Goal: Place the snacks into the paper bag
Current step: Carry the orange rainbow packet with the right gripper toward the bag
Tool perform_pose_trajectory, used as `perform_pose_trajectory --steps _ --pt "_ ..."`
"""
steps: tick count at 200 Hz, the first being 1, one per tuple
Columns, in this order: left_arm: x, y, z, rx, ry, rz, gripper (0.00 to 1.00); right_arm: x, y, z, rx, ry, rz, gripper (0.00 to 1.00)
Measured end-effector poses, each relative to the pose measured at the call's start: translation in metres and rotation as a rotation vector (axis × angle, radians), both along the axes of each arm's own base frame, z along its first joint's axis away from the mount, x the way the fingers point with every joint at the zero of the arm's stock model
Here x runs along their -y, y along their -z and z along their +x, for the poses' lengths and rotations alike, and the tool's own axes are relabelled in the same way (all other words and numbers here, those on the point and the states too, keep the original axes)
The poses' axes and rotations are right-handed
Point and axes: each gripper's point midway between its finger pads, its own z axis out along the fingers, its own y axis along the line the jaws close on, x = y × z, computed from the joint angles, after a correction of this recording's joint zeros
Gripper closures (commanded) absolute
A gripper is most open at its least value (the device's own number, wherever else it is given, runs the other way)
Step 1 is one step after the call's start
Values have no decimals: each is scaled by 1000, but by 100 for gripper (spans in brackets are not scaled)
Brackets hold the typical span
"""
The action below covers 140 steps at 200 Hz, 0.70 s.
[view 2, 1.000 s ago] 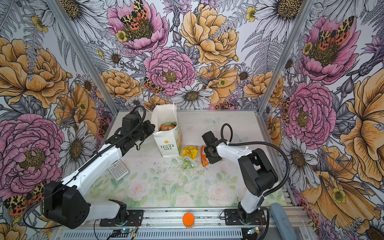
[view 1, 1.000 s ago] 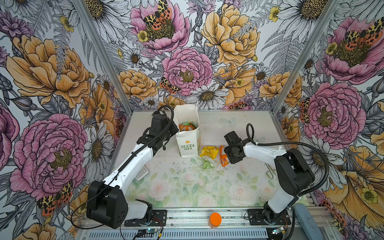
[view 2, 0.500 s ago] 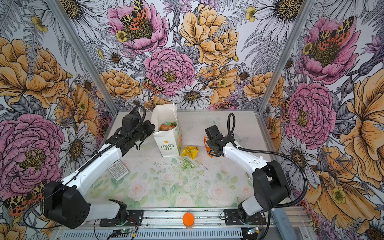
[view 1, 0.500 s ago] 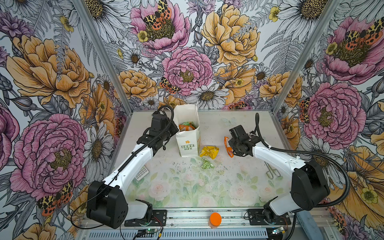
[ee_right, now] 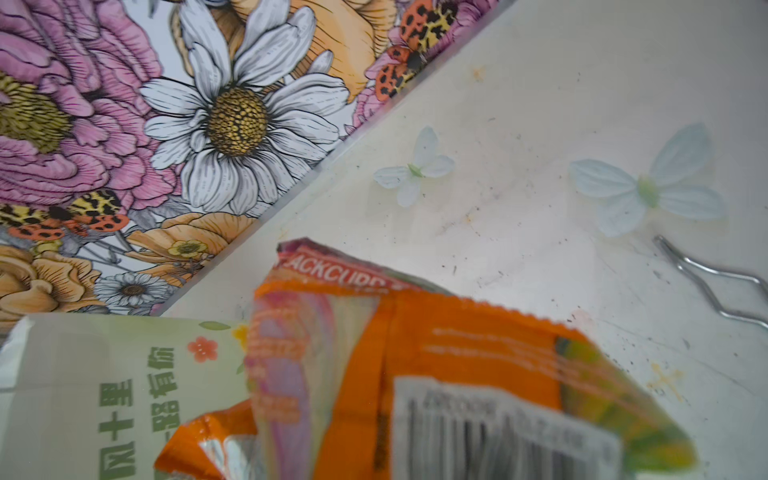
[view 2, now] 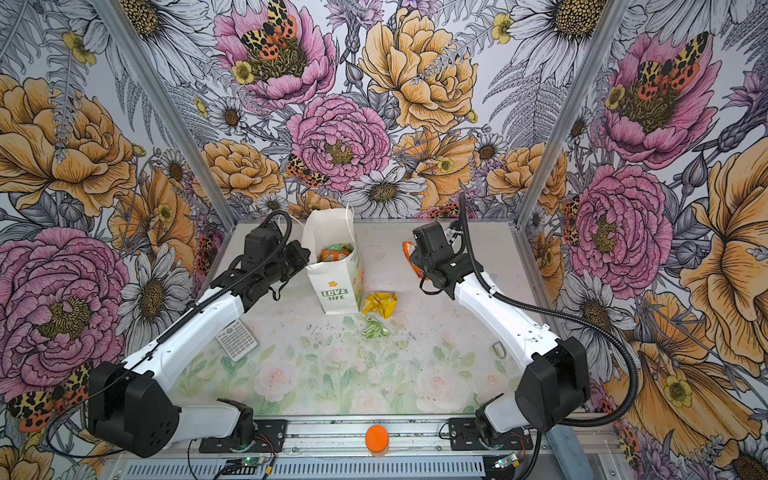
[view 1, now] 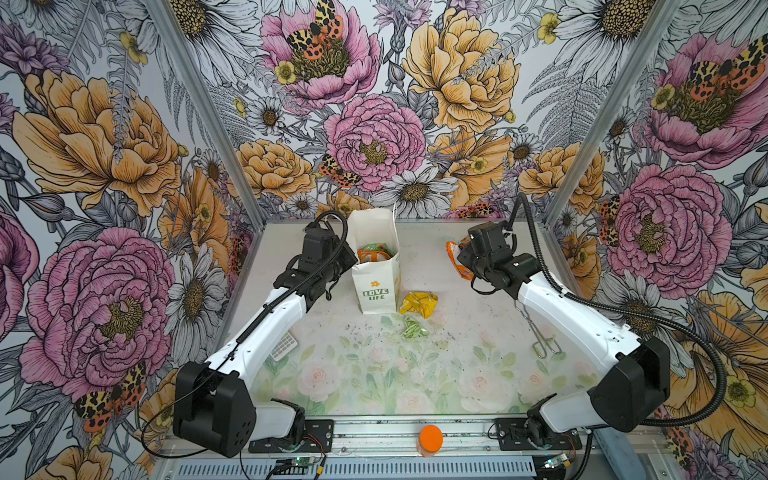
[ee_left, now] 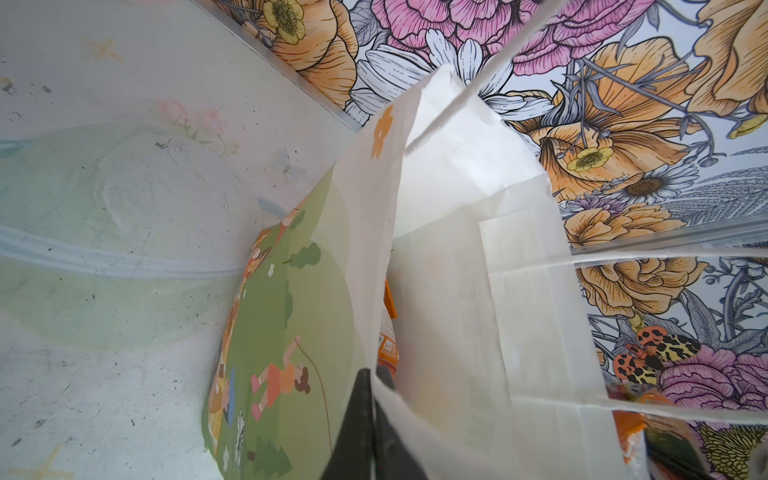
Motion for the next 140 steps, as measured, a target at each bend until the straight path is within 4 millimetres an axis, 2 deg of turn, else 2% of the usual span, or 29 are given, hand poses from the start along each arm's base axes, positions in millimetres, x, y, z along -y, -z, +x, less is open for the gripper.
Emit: perform_pose_trajectory --steps 37,52,69,97,140 --pt "0 0 0 0 0 0 100 -27 -80 9 174 -134 -22 83" --pt "0 0 0 1 0 0 100 -44 -113 10 248 -196 -30 84" --pt "1 0 0 1 3 0 100 -67 -140 11 315 -261 -44 84" --pt "3 0 -1 1 7 0 100 -106 -159 11 368 -370 -78 85" --pt "3 -1 -1 2 7 0 100 -157 -151 6 382 -543 -110 86"
